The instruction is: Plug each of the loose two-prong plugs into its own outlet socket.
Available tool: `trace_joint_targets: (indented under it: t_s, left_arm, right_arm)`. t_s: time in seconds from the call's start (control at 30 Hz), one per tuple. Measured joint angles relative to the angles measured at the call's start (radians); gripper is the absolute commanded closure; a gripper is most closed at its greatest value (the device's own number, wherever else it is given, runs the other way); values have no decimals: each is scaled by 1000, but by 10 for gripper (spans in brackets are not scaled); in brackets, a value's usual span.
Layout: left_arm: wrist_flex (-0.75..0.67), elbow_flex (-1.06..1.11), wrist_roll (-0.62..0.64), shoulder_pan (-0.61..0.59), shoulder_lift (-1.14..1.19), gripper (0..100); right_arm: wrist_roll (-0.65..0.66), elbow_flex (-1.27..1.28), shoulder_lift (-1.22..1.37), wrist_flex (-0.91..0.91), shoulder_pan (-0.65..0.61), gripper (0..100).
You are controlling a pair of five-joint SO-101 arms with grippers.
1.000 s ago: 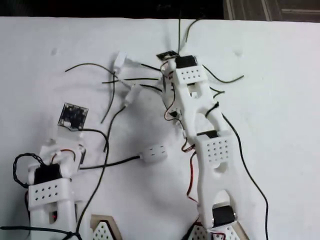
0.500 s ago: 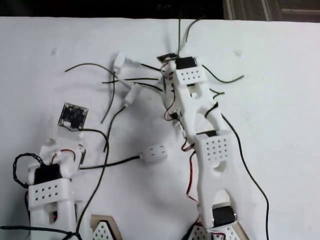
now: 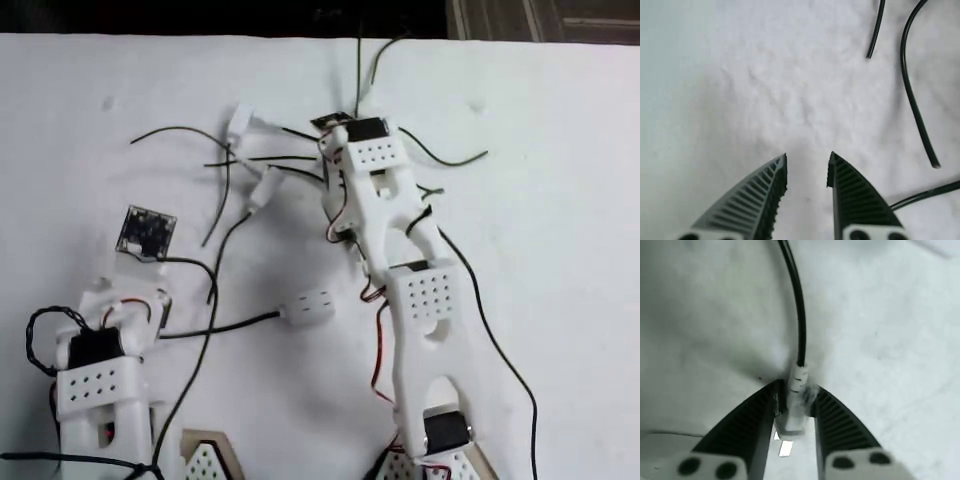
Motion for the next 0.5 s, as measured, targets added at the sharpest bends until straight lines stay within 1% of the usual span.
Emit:
trace_joint_targets:
  t_s: [0.13, 0.27, 0.5]
  left_arm:
    - [0, 0, 0, 0, 0, 854]
    - [-8, 18, 0, 0, 0, 854]
    - [-26, 25, 0, 0, 0, 857]
  right_arm:
    - [0, 5, -28, 0, -3, 982]
    - [0, 34, -147, 3, -8, 982]
    - [0, 299, -482, 5, -17, 982]
